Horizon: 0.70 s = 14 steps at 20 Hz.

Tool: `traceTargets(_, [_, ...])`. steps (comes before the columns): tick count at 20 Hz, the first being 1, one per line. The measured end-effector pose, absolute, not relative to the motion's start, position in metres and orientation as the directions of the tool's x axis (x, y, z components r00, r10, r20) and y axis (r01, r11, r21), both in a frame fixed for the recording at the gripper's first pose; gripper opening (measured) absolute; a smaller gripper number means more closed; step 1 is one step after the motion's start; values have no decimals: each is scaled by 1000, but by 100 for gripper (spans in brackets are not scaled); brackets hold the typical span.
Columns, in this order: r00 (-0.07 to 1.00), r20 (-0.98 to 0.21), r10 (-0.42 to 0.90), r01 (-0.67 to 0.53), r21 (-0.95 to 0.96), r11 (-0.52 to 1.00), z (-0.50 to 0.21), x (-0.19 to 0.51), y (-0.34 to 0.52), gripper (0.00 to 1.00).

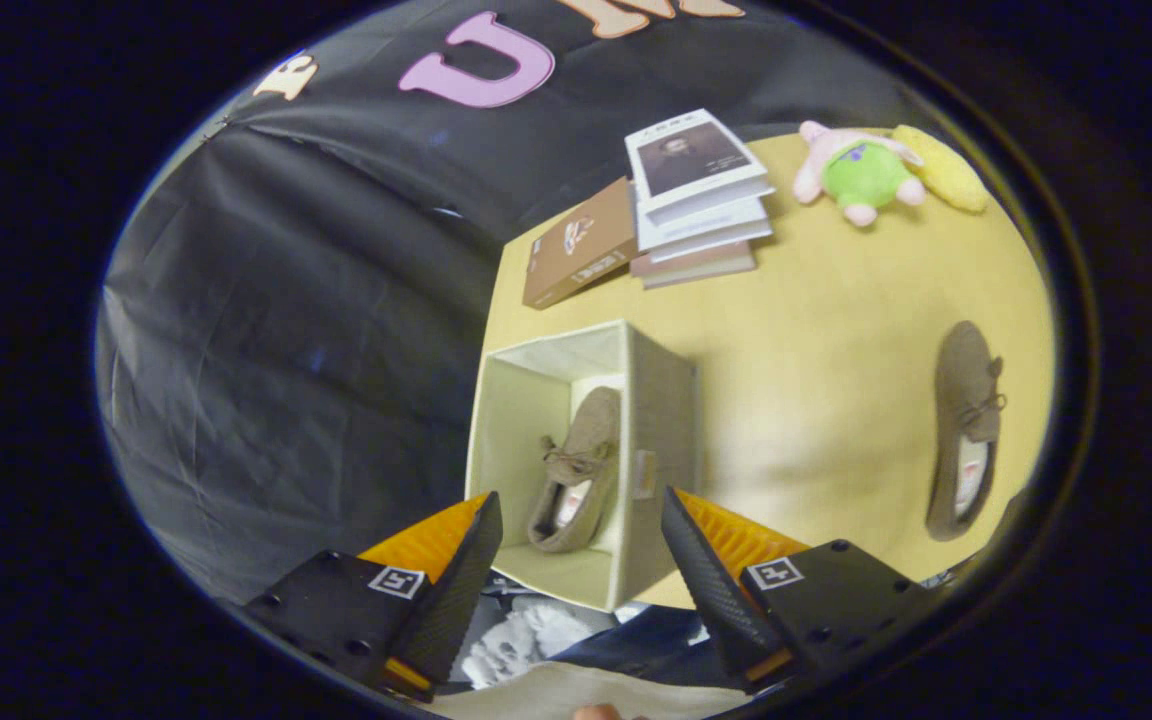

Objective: Open the storage box then place both shoes into the box .Put the left shoe in first, then the right shoe, with the right side of both shoes facing outward in a uniform manner.

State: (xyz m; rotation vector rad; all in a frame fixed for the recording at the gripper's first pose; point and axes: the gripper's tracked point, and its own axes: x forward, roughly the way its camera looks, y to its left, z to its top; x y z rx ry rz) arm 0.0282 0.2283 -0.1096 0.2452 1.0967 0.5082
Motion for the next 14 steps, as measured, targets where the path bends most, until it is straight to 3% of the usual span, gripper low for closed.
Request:
traceTargets(7, [485,-832,269,-135,233,963,-120,74,62,100])
traceTargets(10, [466,-874,138,-81,113,990,-149,82,-8,99])
traceTargets(14, [401,-913,70,-34,61,998,-193,96,-56,99])
